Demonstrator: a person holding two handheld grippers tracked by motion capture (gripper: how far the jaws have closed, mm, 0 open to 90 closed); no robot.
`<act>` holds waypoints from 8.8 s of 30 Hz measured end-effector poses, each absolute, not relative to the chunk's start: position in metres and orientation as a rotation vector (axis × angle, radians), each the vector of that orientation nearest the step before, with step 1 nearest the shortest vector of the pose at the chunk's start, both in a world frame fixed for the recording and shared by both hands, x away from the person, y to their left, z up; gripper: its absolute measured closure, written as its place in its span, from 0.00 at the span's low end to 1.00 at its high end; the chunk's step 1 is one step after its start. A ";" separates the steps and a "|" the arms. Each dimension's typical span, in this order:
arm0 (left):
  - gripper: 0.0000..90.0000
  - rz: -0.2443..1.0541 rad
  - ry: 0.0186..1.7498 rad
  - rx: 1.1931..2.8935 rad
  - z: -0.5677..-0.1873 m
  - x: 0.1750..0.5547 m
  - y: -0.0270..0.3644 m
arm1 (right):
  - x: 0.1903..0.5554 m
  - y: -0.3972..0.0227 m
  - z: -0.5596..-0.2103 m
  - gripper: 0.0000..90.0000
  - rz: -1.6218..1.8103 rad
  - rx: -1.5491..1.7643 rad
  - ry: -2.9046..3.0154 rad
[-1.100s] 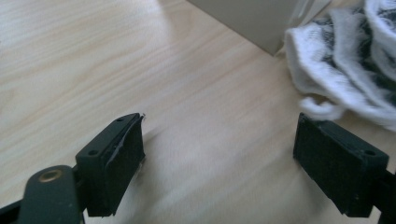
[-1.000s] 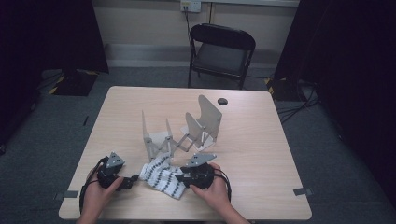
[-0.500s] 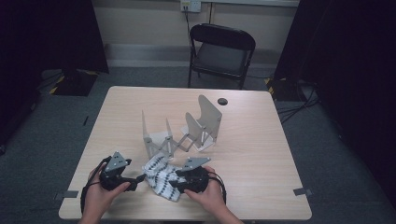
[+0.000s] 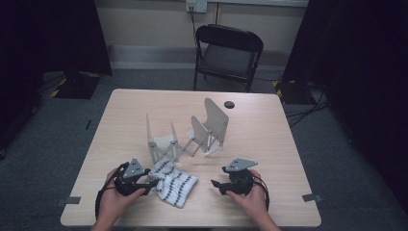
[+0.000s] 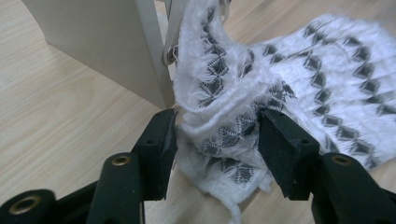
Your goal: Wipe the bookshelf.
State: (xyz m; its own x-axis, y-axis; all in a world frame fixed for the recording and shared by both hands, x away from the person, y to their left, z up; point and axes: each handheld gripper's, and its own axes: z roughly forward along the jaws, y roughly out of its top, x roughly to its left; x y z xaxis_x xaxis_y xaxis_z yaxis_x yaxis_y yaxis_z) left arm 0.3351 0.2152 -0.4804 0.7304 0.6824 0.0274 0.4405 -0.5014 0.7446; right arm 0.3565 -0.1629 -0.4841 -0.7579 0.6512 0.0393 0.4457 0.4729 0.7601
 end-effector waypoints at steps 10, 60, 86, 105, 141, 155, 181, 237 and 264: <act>0.74 0.311 0.839 2.223 -0.486 0.339 0.217 | 0.365 -0.187 -0.499 0.25 1.113 1.016 2.426; 0.59 0.425 0.910 2.141 -0.444 0.329 0.271 | 0.366 -0.194 -0.499 0.21 1.070 0.997 2.426; 0.43 0.359 0.857 2.276 -0.482 0.335 0.247 | 0.365 -0.194 -0.499 0.21 1.069 0.998 2.426; 0.50 0.476 0.989 2.204 -0.475 0.358 0.258 | 0.366 -0.193 -0.499 0.21 1.070 1.000 2.424; 0.27 0.440 1.010 2.217 -0.489 0.342 0.265 | 0.366 -0.193 -0.499 0.21 1.070 0.997 2.426; 0.53 0.461 1.018 2.212 -0.486 0.356 0.266 | 0.366 -0.193 -0.499 0.21 1.071 0.995 2.427; 0.59 0.570 1.114 2.127 -0.481 0.372 0.263 | 0.367 -0.193 -0.499 0.21 1.073 1.000 2.427; 0.90 0.606 0.952 2.044 -0.364 0.379 0.265 | 0.367 -0.193 -0.499 0.21 1.072 0.998 2.427; 0.88 0.511 0.988 2.078 -0.429 0.392 0.242 | 0.367 -0.193 -0.499 0.21 1.073 0.998 2.427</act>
State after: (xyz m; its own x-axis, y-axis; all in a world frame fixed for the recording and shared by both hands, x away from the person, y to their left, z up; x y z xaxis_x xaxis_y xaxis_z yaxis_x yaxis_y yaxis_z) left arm 0.3923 0.2424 -0.4288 0.6197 0.7843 0.0300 0.4783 -0.4077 0.7778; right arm 0.3668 -0.1927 -0.4995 -0.7113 0.7029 0.0018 0.4745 0.4782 0.7390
